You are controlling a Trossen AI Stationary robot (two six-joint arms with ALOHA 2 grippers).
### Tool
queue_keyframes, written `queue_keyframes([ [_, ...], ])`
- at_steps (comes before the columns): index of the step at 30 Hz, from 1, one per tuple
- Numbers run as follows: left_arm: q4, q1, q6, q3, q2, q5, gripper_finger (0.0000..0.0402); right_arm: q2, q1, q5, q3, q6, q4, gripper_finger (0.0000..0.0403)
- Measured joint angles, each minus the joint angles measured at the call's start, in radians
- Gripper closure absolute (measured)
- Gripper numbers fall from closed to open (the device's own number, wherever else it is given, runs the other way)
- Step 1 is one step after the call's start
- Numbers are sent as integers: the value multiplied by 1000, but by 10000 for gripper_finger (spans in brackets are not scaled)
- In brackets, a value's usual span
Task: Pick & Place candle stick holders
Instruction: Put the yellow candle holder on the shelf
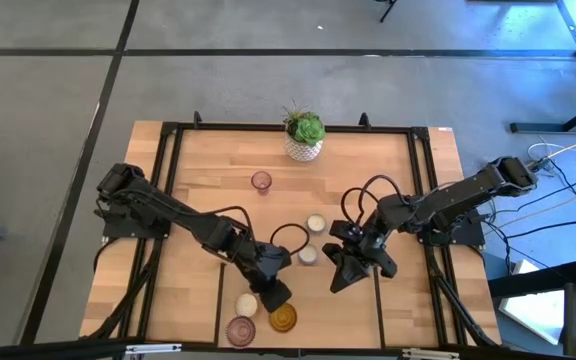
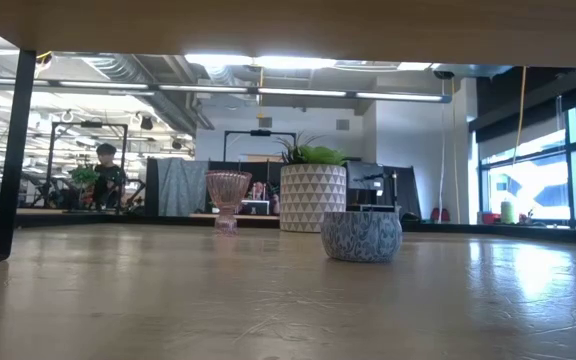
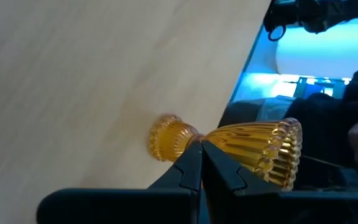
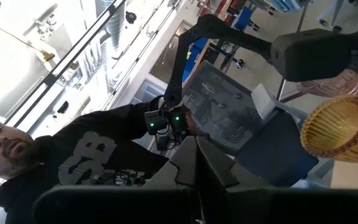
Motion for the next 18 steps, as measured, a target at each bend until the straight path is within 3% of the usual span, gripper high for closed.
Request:
queue_keyframes([
  [18,26,-20,-14,0,0,44,400,0,0,11,0,0,0,400],
])
